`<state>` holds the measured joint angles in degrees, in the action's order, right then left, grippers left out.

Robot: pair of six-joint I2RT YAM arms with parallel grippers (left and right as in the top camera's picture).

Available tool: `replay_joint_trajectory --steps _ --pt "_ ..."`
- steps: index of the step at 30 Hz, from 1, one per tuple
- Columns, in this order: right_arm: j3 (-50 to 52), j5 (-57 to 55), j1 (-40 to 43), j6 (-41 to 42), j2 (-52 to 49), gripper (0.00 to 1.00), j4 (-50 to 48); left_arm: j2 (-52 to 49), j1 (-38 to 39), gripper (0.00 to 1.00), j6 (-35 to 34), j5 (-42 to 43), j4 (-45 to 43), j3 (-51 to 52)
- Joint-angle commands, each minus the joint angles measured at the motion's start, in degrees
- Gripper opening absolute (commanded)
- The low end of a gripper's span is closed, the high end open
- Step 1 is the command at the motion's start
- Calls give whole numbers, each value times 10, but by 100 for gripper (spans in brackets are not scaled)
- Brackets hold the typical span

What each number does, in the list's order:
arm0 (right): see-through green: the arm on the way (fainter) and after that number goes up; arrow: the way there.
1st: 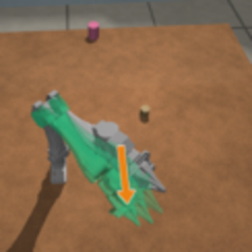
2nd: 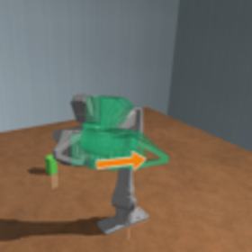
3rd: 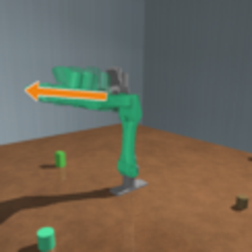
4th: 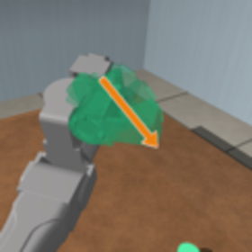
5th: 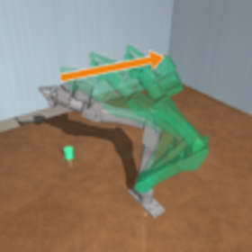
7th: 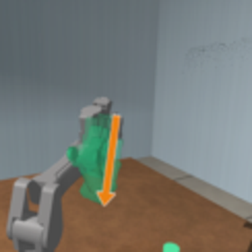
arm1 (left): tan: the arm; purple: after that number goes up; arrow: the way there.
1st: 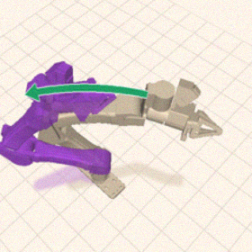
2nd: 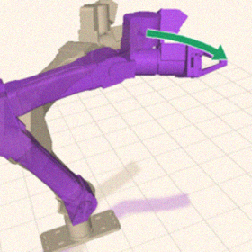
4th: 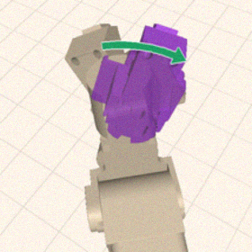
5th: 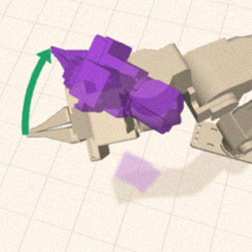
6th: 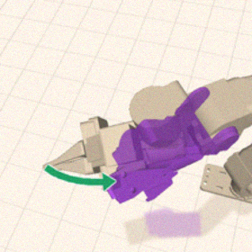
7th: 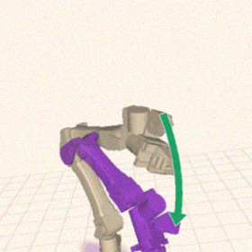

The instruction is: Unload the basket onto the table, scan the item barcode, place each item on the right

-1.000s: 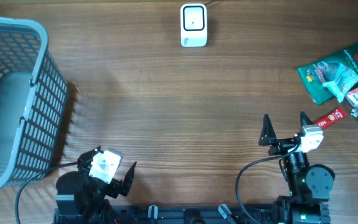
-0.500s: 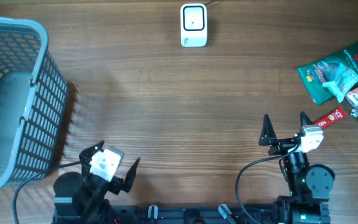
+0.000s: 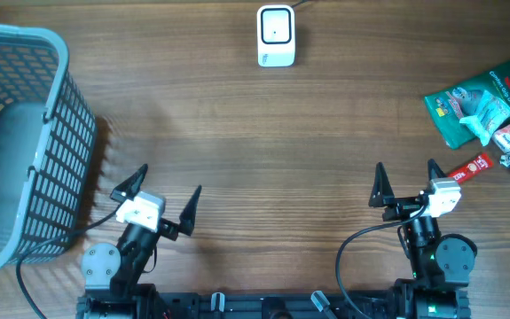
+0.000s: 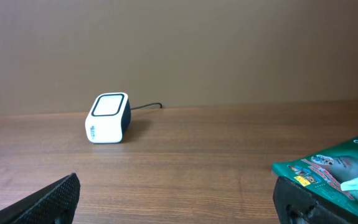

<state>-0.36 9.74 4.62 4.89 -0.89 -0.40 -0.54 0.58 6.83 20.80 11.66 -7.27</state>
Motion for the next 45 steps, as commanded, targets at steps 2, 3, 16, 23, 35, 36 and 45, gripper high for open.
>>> replay_joint_trajectory --steps 2,3,16,23,35,36,45 --pt "1 -12 -2 -4 7 100 -2 3 6 100 -61 -80 -7 28" --pt "1 -12 -2 -4 7 100 -2 3 12 100 -61 -90 -11 35" --pt "1 -12 -2 -4 7 100 -2 3 2 100 -61 -158 -49 57" --pt "1 -12 -2 -3 7 100 -2 3 -11 100 -135 -198 -58 62" --pt "1 -12 -2 -4 7 100 -2 3 -24 100 -112 -205 -74 69" --pt "1 -12 -2 -3 7 100 -2 3 -24 100 -96 -207 -74 69" --pt "1 -12 -2 -3 7 100 -2 3 -24 100 -57 -198 -72 69"
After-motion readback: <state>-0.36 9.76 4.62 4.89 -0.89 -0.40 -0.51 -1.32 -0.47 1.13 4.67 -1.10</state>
